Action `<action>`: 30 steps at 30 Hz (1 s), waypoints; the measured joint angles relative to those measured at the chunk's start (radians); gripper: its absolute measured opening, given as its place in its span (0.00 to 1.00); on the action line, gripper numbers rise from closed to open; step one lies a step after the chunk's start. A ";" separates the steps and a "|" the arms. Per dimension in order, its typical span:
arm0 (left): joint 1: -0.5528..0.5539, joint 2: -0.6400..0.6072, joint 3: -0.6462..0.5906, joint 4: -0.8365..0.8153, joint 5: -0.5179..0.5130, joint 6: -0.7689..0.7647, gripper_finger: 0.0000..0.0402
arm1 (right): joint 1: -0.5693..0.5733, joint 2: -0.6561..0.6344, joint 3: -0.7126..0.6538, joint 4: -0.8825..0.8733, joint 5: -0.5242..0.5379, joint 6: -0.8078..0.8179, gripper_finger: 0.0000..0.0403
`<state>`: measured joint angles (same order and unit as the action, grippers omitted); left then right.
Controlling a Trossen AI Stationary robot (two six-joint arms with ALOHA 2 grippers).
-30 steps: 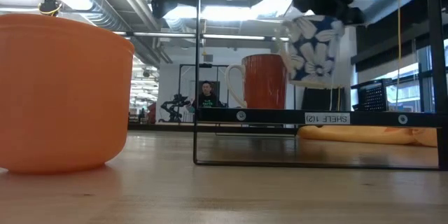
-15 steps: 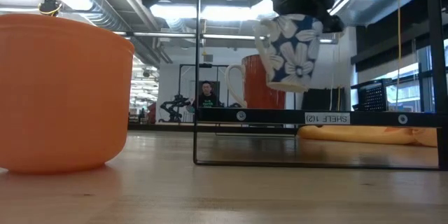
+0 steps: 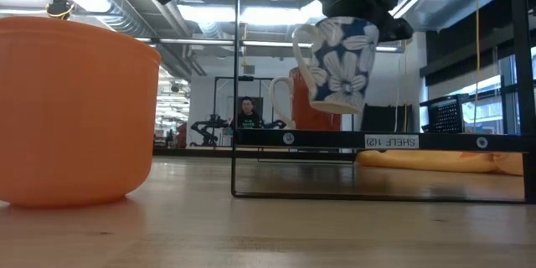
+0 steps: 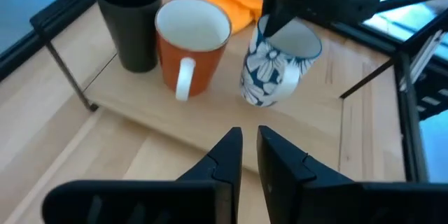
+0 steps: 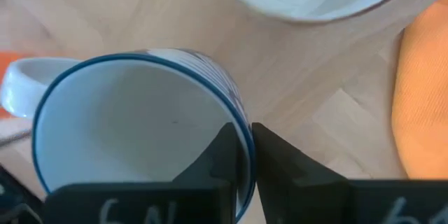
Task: Stack small to large cups/mugs on shelf
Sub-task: Put the blue pattern mug align with the red pattern cup on the shelf
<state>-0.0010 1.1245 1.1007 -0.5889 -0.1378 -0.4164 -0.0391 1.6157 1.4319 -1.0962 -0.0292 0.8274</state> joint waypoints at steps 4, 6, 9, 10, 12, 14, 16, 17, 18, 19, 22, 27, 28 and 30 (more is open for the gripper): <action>0.000 0.001 0.000 -0.004 -0.002 -0.001 0.10 | 0.000 0.000 0.000 0.010 0.017 0.032 0.09; -0.003 0.001 0.000 -0.004 -0.002 -0.002 0.10 | 0.000 0.000 0.000 0.011 0.020 0.036 0.09; -0.015 0.001 0.000 -0.004 -0.003 -0.002 0.10 | 0.000 0.000 0.000 0.011 0.020 0.052 0.10; -0.020 0.001 0.000 -0.004 -0.003 -0.002 0.10 | 0.000 0.000 0.000 0.011 0.020 0.054 0.11; -0.031 0.001 0.000 -0.004 -0.003 -0.001 0.10 | 0.000 0.000 0.000 0.011 0.019 0.055 0.11; -0.040 0.001 0.000 -0.004 -0.010 -0.002 0.10 | 0.000 0.007 0.000 0.017 0.019 0.055 0.11; -0.047 0.001 0.000 -0.004 -0.022 -0.001 0.10 | 0.000 0.013 -0.001 0.017 0.019 0.055 0.11; -0.050 0.001 0.000 -0.004 -0.032 -0.001 0.10 | 0.000 0.017 -0.001 0.019 0.019 0.055 0.11; -0.053 0.001 0.000 -0.005 -0.040 -0.001 0.10 | 0.000 0.019 -0.002 0.023 0.018 0.055 0.11; -0.055 0.001 0.000 -0.006 -0.044 -0.001 0.10 | 0.000 0.023 -0.002 0.026 0.019 0.054 0.11; -0.057 0.002 0.000 -0.008 -0.045 -0.001 0.10 | 0.000 0.031 -0.002 0.026 0.019 0.050 0.11; -0.057 0.002 0.000 -0.010 -0.052 -0.001 0.10 | 0.000 0.039 -0.002 0.032 0.019 0.035 0.11; -0.057 0.002 0.000 -0.011 -0.056 -0.001 0.10 | 0.000 0.039 -0.002 0.033 0.019 0.035 0.11; -0.057 0.002 0.000 -0.014 -0.059 -0.001 0.10 | 0.000 0.039 -0.002 0.033 0.019 0.035 0.11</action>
<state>-0.0578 1.1263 1.1004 -0.6029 -0.1967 -0.4178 -0.0391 1.6547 1.4303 -1.0628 -0.0097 0.8627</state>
